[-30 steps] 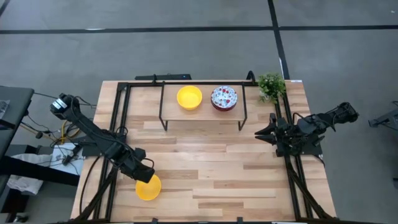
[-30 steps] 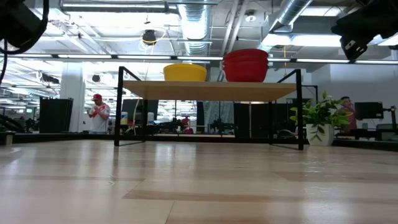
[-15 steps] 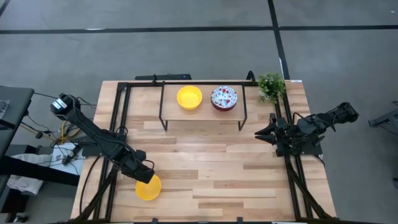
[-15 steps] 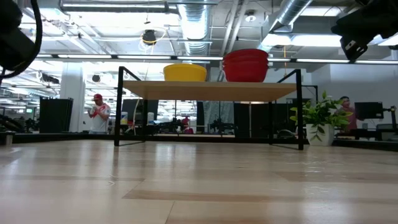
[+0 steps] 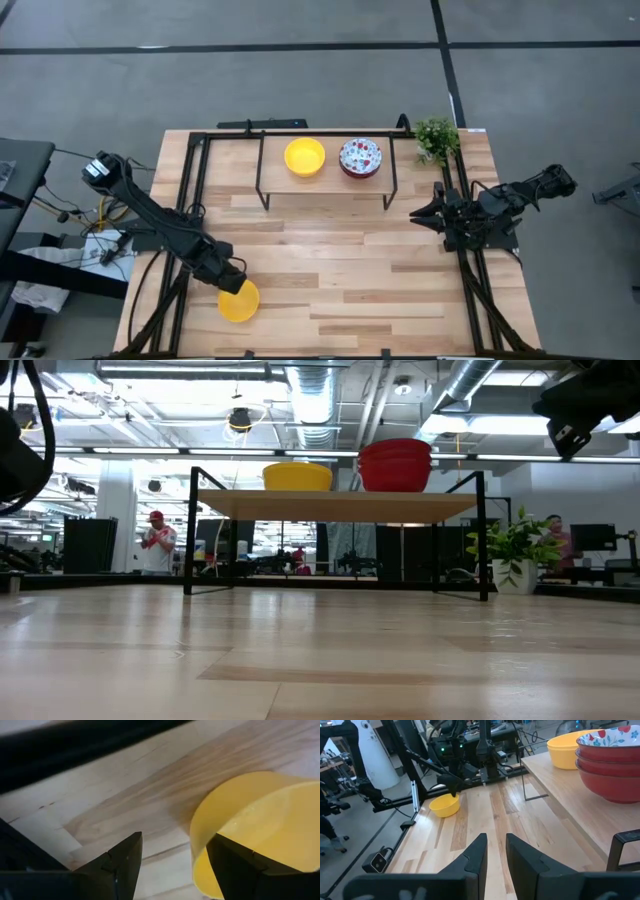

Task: Pick & Place Mini bowls
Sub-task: Stack the yellow bowl on the yellow bowls on the shelf

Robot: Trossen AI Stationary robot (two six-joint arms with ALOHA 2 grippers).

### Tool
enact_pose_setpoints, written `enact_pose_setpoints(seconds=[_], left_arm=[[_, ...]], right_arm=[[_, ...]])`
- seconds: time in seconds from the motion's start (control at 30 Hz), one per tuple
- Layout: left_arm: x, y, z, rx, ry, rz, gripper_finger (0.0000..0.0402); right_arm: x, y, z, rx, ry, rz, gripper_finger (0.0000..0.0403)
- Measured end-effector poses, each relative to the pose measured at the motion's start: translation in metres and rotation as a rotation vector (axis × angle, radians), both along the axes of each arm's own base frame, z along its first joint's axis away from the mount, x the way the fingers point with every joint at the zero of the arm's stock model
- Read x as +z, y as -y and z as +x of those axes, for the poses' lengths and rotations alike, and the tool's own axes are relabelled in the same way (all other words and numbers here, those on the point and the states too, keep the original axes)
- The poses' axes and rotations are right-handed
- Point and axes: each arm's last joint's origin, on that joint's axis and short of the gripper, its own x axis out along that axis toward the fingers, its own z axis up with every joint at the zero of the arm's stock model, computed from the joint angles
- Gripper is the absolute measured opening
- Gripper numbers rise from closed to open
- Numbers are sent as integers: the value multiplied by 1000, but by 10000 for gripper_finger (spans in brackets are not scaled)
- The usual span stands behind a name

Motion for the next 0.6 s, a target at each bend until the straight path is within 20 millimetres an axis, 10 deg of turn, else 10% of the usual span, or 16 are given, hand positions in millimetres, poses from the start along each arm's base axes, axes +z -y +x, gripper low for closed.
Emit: enact_pose_setpoints(seconds=[0.6], left_arm=[[-23, 13, 12, -26, -64, -27, 60]], right_arm=[[0, 0, 0, 0, 0, 0, 61]])
